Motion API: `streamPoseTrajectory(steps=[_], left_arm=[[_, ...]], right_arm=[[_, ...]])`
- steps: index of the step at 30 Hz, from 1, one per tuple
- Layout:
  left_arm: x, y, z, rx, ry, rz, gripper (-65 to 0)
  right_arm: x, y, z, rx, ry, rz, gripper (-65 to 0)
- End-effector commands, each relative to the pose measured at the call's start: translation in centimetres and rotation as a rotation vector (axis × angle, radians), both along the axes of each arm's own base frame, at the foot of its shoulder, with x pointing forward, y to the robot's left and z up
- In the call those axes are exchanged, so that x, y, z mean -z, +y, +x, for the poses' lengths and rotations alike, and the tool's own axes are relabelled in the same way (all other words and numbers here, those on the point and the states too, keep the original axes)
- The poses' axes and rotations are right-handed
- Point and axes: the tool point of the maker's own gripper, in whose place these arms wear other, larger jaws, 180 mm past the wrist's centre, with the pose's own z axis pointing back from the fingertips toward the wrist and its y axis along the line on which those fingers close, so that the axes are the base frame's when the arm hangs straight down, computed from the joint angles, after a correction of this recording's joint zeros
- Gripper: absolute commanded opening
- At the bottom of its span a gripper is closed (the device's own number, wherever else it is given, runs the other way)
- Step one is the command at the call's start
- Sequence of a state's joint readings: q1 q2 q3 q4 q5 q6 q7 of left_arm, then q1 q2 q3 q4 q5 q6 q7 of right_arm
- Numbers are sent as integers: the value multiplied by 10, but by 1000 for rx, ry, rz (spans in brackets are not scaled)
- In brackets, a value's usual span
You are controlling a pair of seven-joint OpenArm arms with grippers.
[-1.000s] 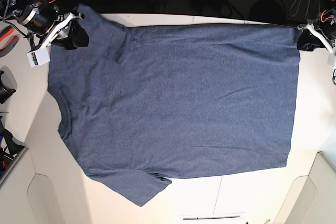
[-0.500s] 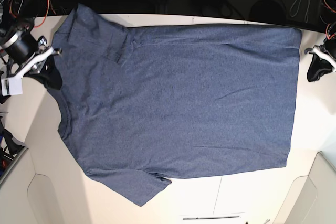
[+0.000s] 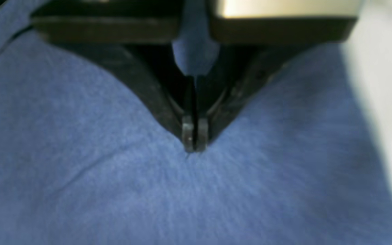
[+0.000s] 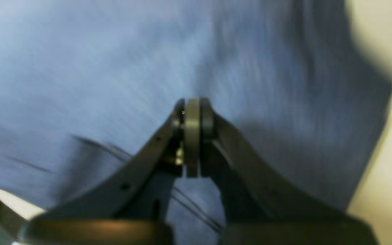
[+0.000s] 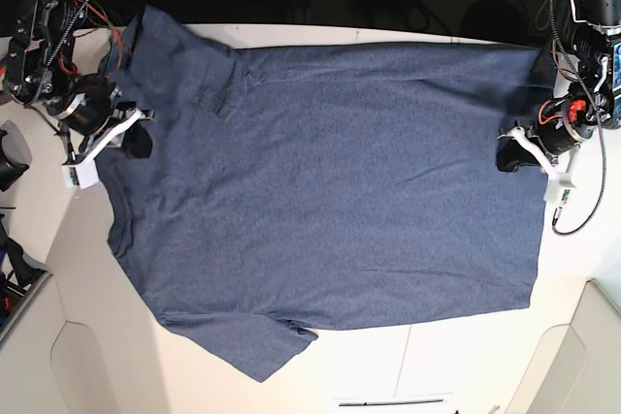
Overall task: Layout the t-shirt on the table in an organized manner, then fold the t-shirt properly
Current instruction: 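Lower the shirt and drag both grippers back toward the hem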
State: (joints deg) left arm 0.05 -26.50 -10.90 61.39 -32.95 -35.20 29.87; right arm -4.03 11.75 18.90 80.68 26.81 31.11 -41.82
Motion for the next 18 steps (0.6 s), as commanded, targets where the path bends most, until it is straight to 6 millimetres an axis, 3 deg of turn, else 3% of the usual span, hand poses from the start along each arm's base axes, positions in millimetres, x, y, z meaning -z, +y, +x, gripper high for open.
streamPoseTrajectory(steps=[1, 4, 7, 18], left_arm=[[-6, 5, 12, 13, -13, 23, -650], [3, 1, 24, 49, 1, 66, -650], [3, 13, 42, -1, -3, 120, -650], [-32, 33, 102, -64, -103, 165, -650]], right_arm=[[-5, -3, 11, 19, -46, 16, -650], [17, 2, 6, 31, 8, 50, -650], [23, 5, 12, 31, 24, 62, -650], [-30, 9, 96, 31, -154, 17, -650]])
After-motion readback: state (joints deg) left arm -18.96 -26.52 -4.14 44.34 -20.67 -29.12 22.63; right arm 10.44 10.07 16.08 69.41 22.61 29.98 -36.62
